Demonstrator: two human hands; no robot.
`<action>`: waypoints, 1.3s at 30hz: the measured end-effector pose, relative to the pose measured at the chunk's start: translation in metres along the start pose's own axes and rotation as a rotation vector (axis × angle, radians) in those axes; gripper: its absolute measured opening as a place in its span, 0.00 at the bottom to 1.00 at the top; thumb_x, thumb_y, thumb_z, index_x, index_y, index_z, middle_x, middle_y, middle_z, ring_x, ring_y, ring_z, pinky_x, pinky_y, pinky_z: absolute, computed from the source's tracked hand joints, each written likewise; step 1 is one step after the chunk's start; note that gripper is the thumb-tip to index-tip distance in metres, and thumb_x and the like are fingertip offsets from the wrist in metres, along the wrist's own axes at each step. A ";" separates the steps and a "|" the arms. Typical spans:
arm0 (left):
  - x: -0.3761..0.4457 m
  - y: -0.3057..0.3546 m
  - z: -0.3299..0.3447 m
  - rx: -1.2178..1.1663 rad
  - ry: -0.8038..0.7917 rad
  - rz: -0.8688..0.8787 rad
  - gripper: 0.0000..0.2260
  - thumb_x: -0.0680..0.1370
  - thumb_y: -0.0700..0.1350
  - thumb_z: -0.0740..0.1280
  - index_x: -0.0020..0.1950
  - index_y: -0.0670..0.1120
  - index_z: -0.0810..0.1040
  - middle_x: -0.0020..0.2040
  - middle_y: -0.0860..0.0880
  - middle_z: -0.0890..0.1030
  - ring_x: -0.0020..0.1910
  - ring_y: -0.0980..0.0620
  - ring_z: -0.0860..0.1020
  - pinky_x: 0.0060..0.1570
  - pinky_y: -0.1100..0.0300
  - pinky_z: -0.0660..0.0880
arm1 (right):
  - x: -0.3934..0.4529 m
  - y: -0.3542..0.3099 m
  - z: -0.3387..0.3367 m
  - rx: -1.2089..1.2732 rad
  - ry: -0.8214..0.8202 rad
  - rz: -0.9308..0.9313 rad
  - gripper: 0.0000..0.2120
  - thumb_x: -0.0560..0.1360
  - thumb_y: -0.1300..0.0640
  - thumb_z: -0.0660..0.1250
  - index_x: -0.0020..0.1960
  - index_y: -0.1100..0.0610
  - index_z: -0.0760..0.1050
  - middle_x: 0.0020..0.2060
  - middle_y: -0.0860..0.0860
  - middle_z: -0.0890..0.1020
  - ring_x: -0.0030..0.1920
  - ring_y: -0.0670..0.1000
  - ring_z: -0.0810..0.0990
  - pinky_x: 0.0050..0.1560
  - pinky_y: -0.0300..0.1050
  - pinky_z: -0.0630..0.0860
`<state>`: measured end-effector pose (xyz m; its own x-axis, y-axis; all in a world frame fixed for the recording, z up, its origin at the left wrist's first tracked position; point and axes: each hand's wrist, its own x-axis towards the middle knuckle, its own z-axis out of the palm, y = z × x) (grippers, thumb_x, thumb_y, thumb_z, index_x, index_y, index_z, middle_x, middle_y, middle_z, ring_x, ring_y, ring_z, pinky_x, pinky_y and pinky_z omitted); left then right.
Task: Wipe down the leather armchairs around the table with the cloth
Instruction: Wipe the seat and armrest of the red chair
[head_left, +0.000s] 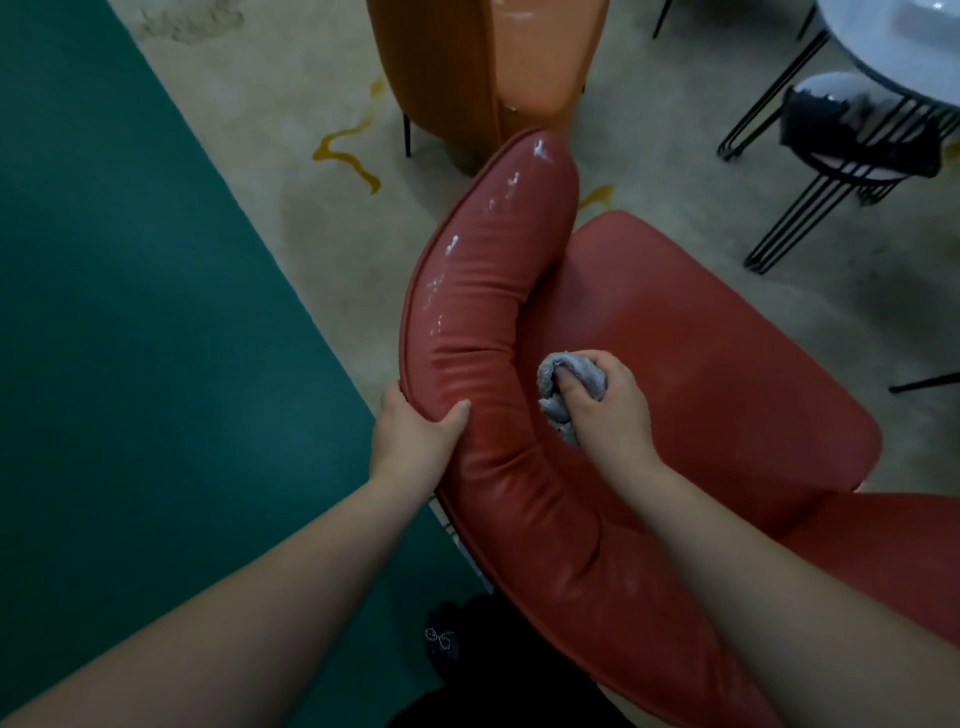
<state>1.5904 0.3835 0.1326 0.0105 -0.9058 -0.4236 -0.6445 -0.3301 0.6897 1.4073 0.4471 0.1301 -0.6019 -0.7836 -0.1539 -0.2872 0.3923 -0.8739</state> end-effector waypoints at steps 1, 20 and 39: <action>0.011 0.004 0.000 0.004 0.008 0.005 0.35 0.69 0.59 0.73 0.70 0.46 0.65 0.62 0.48 0.75 0.53 0.51 0.74 0.49 0.61 0.68 | 0.008 -0.001 0.003 0.006 -0.002 0.002 0.03 0.73 0.51 0.68 0.47 0.46 0.76 0.47 0.49 0.79 0.48 0.46 0.77 0.49 0.38 0.72; 0.073 0.017 0.019 0.116 0.147 0.022 0.33 0.61 0.63 0.71 0.62 0.53 0.68 0.50 0.49 0.81 0.48 0.44 0.80 0.43 0.54 0.75 | 0.109 -0.056 0.106 -0.342 -0.496 -0.771 0.15 0.68 0.52 0.74 0.54 0.54 0.82 0.43 0.58 0.74 0.45 0.59 0.74 0.47 0.53 0.73; 0.072 0.021 0.014 0.112 0.111 0.075 0.39 0.62 0.66 0.71 0.67 0.50 0.66 0.58 0.49 0.78 0.55 0.47 0.78 0.54 0.53 0.75 | 0.192 -0.042 0.107 -0.092 0.030 -0.418 0.17 0.69 0.54 0.75 0.57 0.55 0.81 0.44 0.53 0.68 0.44 0.48 0.71 0.51 0.40 0.73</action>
<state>1.5668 0.3150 0.1079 0.0398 -0.9525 -0.3019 -0.7281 -0.2346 0.6441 1.3831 0.2286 0.0876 -0.4409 -0.8704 0.2194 -0.5755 0.0866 -0.8132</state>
